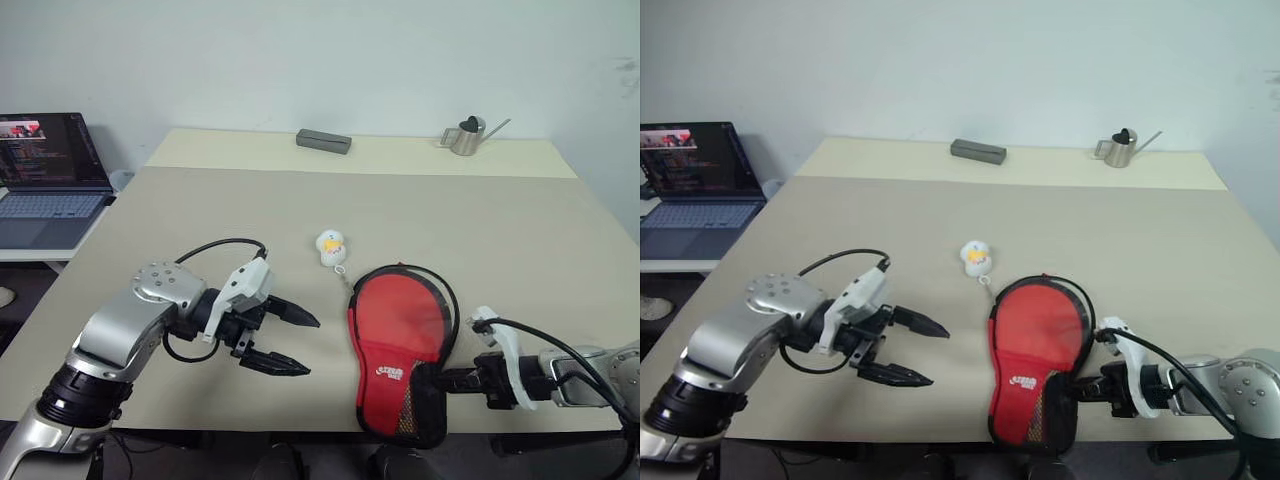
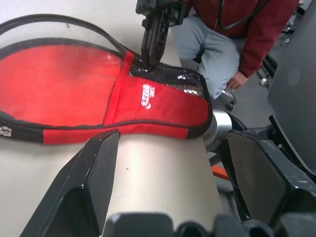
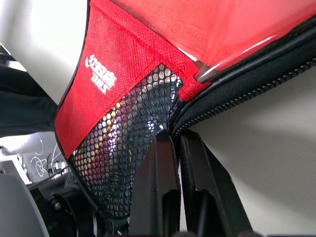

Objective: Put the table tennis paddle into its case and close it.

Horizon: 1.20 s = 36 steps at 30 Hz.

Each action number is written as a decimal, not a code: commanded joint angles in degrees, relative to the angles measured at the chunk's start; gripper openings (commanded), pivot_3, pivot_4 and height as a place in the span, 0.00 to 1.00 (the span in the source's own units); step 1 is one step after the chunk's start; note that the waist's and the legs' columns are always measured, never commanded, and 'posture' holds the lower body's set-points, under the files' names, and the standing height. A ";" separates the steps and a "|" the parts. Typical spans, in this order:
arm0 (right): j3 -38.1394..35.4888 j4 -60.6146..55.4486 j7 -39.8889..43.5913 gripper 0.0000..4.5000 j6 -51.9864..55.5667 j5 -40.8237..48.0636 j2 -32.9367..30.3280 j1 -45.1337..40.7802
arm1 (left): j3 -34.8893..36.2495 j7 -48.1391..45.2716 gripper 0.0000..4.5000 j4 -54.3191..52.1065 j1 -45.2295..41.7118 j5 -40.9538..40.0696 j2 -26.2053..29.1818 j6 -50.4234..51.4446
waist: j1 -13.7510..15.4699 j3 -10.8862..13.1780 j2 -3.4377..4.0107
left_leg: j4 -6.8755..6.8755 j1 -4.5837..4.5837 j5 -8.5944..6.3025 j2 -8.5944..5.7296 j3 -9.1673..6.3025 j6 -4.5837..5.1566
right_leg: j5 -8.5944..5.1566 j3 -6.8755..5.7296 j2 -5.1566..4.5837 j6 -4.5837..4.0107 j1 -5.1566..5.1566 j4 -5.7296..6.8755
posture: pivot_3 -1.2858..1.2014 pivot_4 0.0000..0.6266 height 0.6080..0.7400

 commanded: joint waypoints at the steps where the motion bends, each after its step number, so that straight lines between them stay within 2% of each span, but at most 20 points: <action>1: -0.05 0.08 1.42 0.00 -0.29 -1.27 -1.25 -1.11 | -0.08 -1.21 0.84 -2.08 -0.10 -1.07 0.73 -0.38 | 0.02 0.00 -0.01 | 0.00 0.00 0.00 0.00 0.00 0.00 | 0.00 -0.01 0.00 0.00 0.00 0.00 | 0.52 0.24 1.00; 20: 0.29 2.44 4.06 0.00 -2.33 -8.49 -1.15 -5.50 | -0.87 -0.27 0.84 -2.05 -0.34 -0.84 -0.03 -0.43 | -0.04 0.04 -0.01 | 0.06 0.01 0.01 0.00 0.04 0.01 | 0.00 0.06 0.00 0.04 -0.01 0.01 | 0.52 0.24 1.00; 27: -2.79 2.01 3.79 0.00 -1.07 -8.25 0.12 -4.87 | -0.75 0.09 0.84 -2.17 -0.39 -1.11 -0.31 -0.09 | -0.03 0.04 0.00 | 0.06 0.01 0.01 0.01 0.04 0.01 | 0.00 0.05 0.00 0.04 -0.01 0.01 | 0.52 0.24 1.00; 28: -3.32 2.07 3.92 0.11 -0.78 -8.04 0.02 -5.02 | -0.73 0.11 0.84 -2.16 -0.40 -1.14 -0.34 -0.05 | -0.03 0.04 0.00 | 0.06 0.01 0.01 0.00 0.04 0.01 | 0.00 0.05 0.00 0.04 -0.01 0.01 | 0.52 0.24 1.00; 31: -5.73 2.52 4.74 0.30 0.39 -6.95 -0.74 -5.64 | -0.76 0.30 0.84 -2.26 -0.47 -1.18 -0.51 0.05 | -0.03 0.05 0.00 | 0.06 0.00 0.01 0.00 0.04 0.01 | 0.00 0.05 0.00 0.04 0.00 0.01 | 0.52 0.24 1.00; 36: -10.57 4.44 10.45 0.67 0.49 -4.26 -6.35 -5.80 | -0.58 0.53 0.84 -2.30 -0.50 -1.38 -0.70 0.25 | 0.02 0.16 0.06 | 0.05 0.00 0.01 0.00 0.04 0.01 | 0.00 0.05 0.00 0.04 0.00 0.01 | 0.52 0.24 1.00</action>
